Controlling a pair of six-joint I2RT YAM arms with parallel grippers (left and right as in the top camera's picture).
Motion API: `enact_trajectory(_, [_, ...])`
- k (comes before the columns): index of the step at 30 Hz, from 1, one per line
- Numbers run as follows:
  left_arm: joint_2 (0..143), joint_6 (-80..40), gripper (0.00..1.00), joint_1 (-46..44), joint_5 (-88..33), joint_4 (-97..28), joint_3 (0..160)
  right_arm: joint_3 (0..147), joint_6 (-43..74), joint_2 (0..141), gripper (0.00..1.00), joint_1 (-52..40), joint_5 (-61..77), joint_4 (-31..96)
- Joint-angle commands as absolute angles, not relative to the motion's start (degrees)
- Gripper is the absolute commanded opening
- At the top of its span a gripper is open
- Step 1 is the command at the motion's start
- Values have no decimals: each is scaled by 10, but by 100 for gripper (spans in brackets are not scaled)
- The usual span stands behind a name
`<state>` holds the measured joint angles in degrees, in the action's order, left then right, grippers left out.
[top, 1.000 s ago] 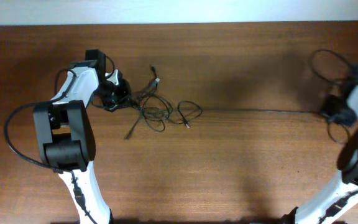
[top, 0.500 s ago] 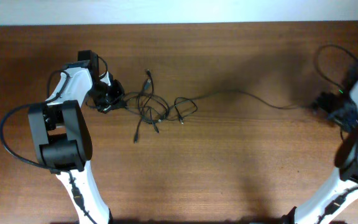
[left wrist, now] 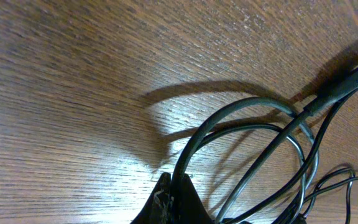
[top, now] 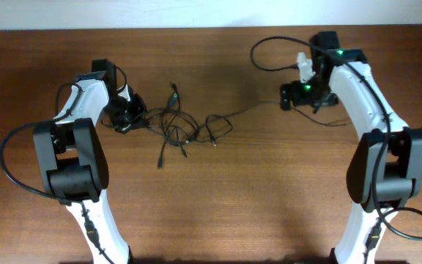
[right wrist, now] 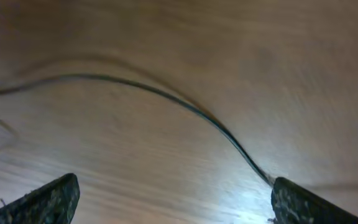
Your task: Untangle cables
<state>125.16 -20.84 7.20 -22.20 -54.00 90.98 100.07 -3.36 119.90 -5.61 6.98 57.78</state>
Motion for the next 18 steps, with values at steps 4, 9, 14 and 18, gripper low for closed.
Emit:
enact_trajectory(4, [1258,-215,0,69,-216,-535,907,961,-139,1199,98,-103,89,479])
enact_trajectory(9, [1258,-215,0,69,-216,-535,907,889,-184,1224,99,-112,68,359])
enact_trajectory(14, [1258,-215,0,69,-216,-534,907,837,-184,1235,86,-112,69,308])
enact_trajectory(18, [1258,-215,0,69,-216,-534,907,835,-184,1235,4,-112,69,343])
